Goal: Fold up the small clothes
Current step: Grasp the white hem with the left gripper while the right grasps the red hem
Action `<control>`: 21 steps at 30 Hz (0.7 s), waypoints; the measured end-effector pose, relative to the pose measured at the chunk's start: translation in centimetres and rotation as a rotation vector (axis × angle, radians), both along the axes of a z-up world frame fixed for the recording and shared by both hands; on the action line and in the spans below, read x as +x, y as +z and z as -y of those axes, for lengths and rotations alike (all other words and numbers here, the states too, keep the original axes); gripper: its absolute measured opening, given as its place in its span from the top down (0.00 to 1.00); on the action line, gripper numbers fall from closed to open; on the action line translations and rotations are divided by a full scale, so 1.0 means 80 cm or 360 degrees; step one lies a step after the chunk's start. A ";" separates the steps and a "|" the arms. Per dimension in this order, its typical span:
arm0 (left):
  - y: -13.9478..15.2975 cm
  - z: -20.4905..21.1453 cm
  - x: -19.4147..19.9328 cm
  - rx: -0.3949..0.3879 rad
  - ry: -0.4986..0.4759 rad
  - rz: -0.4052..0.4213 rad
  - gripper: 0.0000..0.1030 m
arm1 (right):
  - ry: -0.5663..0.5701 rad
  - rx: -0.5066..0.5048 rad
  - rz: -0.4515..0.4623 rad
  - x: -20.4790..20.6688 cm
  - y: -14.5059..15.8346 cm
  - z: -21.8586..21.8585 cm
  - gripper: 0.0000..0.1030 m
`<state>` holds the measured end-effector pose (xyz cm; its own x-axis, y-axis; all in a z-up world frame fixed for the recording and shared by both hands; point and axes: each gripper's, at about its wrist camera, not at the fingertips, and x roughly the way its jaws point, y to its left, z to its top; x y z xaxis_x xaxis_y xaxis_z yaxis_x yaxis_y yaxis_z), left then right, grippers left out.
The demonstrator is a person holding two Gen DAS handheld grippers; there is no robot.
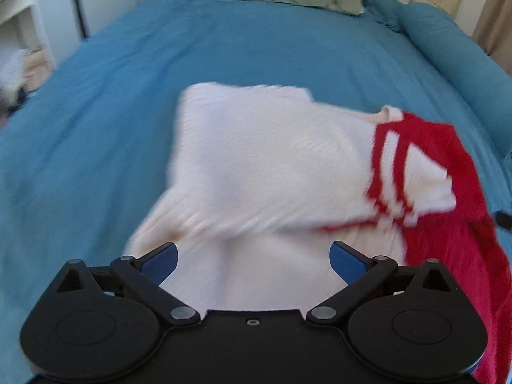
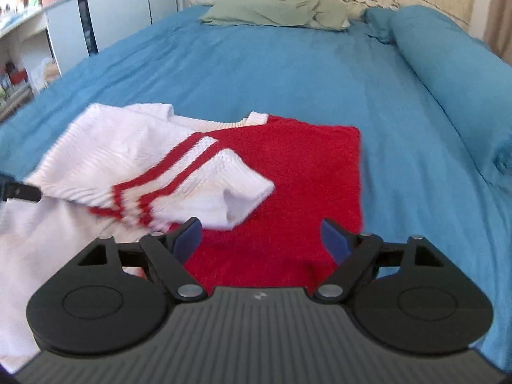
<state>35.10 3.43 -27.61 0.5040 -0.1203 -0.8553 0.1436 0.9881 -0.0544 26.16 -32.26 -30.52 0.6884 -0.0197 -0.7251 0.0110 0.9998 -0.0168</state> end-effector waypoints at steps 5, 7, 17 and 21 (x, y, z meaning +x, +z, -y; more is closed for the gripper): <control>0.015 -0.071 -0.090 0.0080 0.0054 -0.0182 0.00 | -0.0164 0.0026 -0.0119 -0.104 0.039 0.027 0.00; 0.010 -0.086 -0.122 0.0118 0.0037 -0.0256 0.00 | -0.0230 0.0033 -0.0258 -0.144 0.036 0.035 0.00; -0.073 -0.119 -0.240 -0.0027 0.0042 -0.0648 0.20 | -0.0384 0.0059 -0.0564 -0.281 -0.027 0.063 0.00; -0.081 -0.125 -0.257 -0.0144 0.0127 -0.0615 0.22 | -0.0450 0.0185 -0.0596 -0.302 -0.043 0.074 0.00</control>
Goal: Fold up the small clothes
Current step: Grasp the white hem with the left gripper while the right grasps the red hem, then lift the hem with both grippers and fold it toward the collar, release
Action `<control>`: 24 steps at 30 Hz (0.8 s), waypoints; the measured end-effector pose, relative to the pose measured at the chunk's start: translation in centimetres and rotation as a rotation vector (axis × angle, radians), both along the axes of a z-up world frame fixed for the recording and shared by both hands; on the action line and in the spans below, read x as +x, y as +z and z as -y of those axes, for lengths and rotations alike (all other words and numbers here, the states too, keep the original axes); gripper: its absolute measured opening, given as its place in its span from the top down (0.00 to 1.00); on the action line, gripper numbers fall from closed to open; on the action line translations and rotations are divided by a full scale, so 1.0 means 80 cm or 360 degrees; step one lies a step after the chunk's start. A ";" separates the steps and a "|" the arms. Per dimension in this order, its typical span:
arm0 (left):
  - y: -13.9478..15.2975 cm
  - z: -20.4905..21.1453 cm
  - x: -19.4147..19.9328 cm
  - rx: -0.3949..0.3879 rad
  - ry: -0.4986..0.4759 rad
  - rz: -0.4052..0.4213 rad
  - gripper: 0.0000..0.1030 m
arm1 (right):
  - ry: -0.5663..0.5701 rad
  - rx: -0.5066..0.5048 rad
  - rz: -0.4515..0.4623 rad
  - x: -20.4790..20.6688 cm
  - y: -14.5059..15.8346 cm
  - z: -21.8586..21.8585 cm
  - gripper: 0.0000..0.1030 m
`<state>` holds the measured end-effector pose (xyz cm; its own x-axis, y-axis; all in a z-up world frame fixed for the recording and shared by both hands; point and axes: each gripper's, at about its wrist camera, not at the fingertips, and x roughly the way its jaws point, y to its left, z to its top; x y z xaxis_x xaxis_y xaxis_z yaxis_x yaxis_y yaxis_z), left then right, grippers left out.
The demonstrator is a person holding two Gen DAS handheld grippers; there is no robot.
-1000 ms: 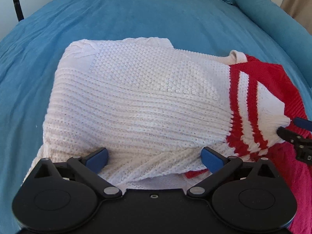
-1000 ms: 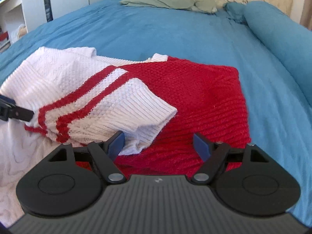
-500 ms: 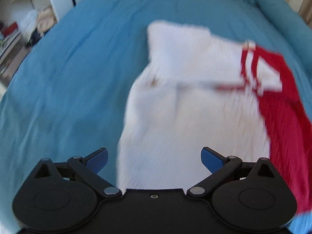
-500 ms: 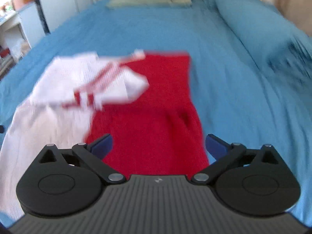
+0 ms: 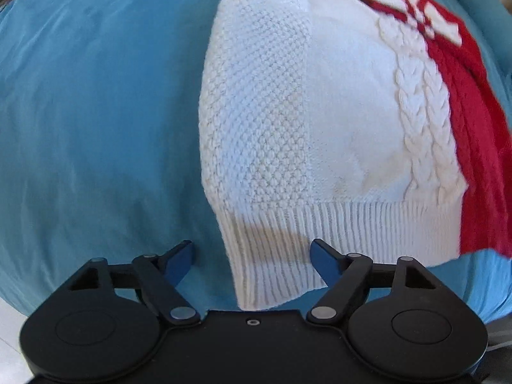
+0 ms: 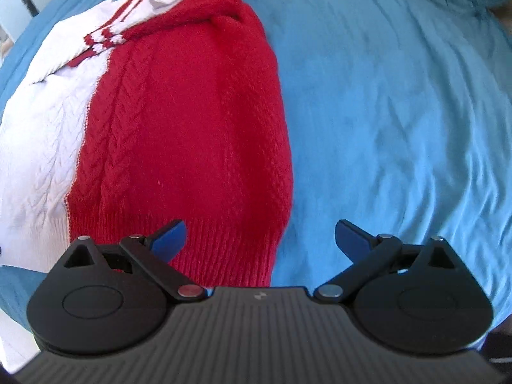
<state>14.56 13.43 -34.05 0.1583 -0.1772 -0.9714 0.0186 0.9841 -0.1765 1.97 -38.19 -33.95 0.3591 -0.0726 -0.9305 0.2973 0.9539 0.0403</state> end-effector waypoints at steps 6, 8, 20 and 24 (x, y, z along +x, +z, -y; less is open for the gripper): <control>0.002 -0.006 0.002 -0.0150 0.0053 -0.0001 0.28 | -0.0070 0.0137 -0.0023 -0.005 -0.020 0.012 0.00; 0.002 -0.004 0.004 -0.0175 0.0058 0.0005 0.29 | -0.0094 0.0168 -0.0052 -0.004 -0.029 0.016 0.00; -0.007 0.001 0.010 -0.0106 0.0093 -0.0007 0.67 | -0.0232 0.0321 -0.0109 0.004 -0.056 0.020 0.27; -0.001 0.008 0.014 -0.0063 0.0092 -0.0017 0.89 | -0.0228 0.0438 -0.0086 0.006 -0.051 0.021 0.72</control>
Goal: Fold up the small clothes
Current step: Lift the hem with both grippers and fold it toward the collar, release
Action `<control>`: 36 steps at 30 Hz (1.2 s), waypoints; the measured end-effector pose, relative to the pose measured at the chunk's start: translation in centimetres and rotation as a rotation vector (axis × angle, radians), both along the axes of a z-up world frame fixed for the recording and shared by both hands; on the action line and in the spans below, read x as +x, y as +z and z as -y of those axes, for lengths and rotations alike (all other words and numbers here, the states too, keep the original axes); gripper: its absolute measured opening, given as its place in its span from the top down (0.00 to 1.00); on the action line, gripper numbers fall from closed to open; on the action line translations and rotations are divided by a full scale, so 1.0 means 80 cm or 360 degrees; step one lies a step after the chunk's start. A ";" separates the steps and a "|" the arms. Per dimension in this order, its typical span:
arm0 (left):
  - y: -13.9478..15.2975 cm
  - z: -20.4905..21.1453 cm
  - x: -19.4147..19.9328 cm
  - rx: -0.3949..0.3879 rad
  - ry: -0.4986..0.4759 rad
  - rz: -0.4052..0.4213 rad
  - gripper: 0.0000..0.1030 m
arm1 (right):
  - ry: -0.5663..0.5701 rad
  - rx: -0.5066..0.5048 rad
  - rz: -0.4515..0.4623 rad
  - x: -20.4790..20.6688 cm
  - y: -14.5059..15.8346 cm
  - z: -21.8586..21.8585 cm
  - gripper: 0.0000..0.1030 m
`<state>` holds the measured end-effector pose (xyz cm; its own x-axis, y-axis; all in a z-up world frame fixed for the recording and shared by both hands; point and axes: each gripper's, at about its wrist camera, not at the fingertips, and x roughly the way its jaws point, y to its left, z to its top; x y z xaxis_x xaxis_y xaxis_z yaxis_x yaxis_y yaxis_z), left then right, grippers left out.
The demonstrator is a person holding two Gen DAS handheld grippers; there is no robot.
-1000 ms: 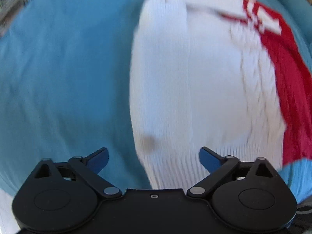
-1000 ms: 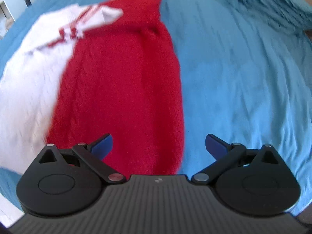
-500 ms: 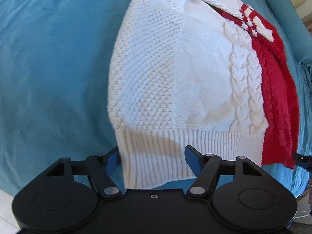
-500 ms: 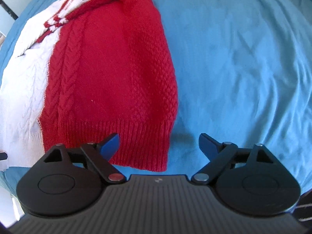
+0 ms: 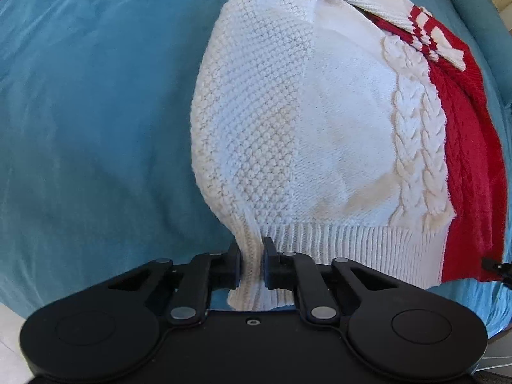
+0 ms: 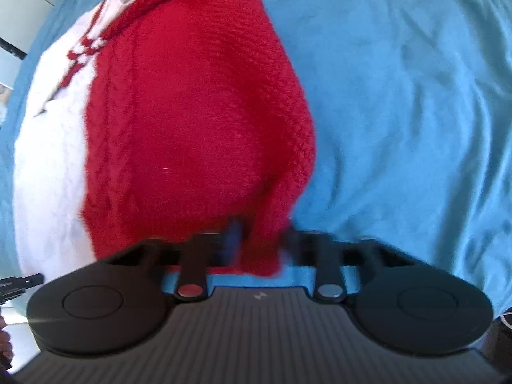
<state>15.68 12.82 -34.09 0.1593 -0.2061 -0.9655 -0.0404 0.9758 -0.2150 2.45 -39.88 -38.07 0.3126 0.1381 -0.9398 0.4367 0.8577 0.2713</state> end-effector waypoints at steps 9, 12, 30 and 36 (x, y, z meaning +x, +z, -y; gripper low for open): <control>0.064 -0.017 0.023 -0.0334 0.0099 0.0109 0.90 | -0.0072 0.0172 0.0183 0.016 0.067 0.017 0.75; 0.100 -0.020 0.043 -0.0429 0.0146 0.0164 0.90 | -0.0109 0.0257 0.0293 0.036 0.111 0.022 0.75; 0.127 0.030 0.423 -0.0567 0.0368 0.0664 0.90 | -0.0380 0.0314 0.0760 0.385 0.126 0.130 0.75; 0.034 0.046 0.484 -0.0469 0.0460 0.0602 0.90 | -0.0424 0.0251 0.0681 0.459 0.014 0.155 0.75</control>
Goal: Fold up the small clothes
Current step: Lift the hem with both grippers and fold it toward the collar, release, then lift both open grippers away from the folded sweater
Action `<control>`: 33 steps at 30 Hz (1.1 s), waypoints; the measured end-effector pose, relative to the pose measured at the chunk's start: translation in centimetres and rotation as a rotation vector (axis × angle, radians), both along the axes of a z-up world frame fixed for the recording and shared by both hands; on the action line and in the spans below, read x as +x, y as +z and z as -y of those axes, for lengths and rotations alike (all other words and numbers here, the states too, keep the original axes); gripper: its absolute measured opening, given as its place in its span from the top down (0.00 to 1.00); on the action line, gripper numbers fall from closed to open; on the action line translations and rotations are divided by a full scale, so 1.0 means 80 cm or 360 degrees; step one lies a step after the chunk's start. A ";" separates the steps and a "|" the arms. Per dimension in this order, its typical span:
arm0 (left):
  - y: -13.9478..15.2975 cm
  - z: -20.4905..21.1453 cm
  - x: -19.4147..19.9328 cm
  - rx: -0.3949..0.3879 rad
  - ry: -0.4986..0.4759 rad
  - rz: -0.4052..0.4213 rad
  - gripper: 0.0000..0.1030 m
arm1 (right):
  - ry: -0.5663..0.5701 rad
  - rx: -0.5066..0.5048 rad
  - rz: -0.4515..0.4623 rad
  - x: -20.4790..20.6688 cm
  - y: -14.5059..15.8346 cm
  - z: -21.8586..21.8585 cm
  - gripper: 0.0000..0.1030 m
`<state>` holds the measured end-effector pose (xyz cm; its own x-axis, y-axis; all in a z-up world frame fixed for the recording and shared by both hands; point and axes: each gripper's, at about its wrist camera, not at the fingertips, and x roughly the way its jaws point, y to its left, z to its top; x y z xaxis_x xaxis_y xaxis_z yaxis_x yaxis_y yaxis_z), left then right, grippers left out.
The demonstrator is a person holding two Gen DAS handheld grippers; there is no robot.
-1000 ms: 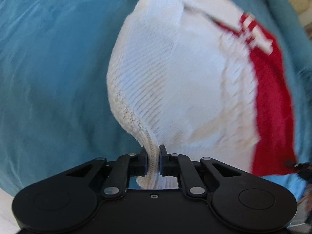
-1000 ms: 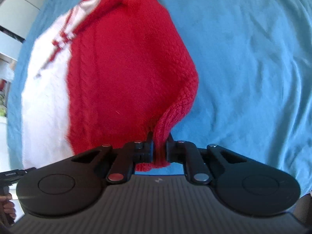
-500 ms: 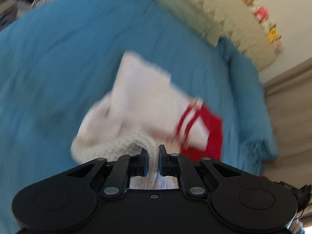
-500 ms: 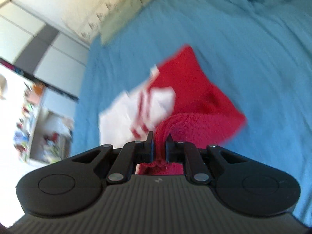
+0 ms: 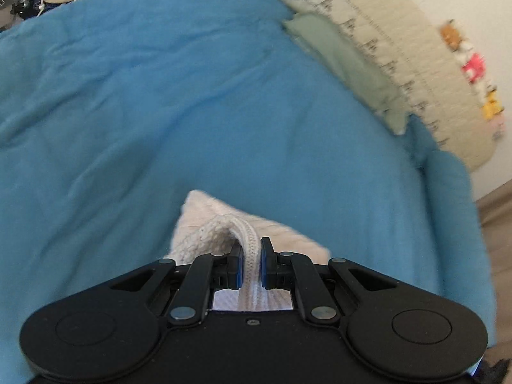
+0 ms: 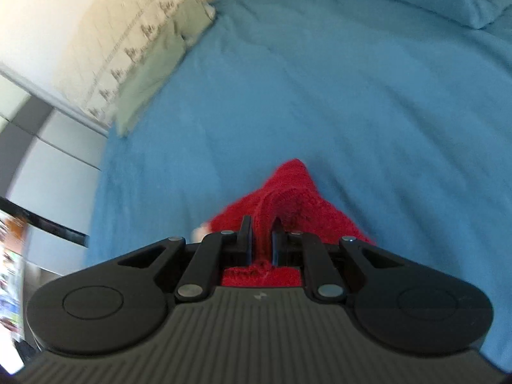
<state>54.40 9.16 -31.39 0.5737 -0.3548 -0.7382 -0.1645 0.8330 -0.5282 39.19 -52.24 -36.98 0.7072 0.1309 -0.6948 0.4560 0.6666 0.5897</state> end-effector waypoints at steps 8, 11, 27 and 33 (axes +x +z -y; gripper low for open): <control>-0.003 -0.014 0.011 -0.0056 0.0025 0.0032 0.90 | -0.0020 0.0053 0.0094 0.009 -0.016 0.015 0.75; -0.009 -0.012 0.026 -0.0007 -0.0022 -0.0008 0.89 | -0.0003 0.0027 0.0066 0.021 -0.020 0.016 0.75; 0.059 0.130 -0.041 0.0713 -0.0794 0.0434 0.00 | 0.0672 -0.1049 0.0192 0.034 0.055 -0.147 0.00; -0.009 0.150 0.004 0.0975 -0.0861 0.0352 0.00 | 0.0764 -0.1219 -0.0034 0.074 -0.023 -0.152 0.00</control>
<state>54.75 -2.81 -32.13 0.5940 -0.1957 -0.7803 0.3931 0.9169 0.0692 45.09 -40.09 -38.83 0.6815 -0.0952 -0.7256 0.0331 0.9945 -0.0993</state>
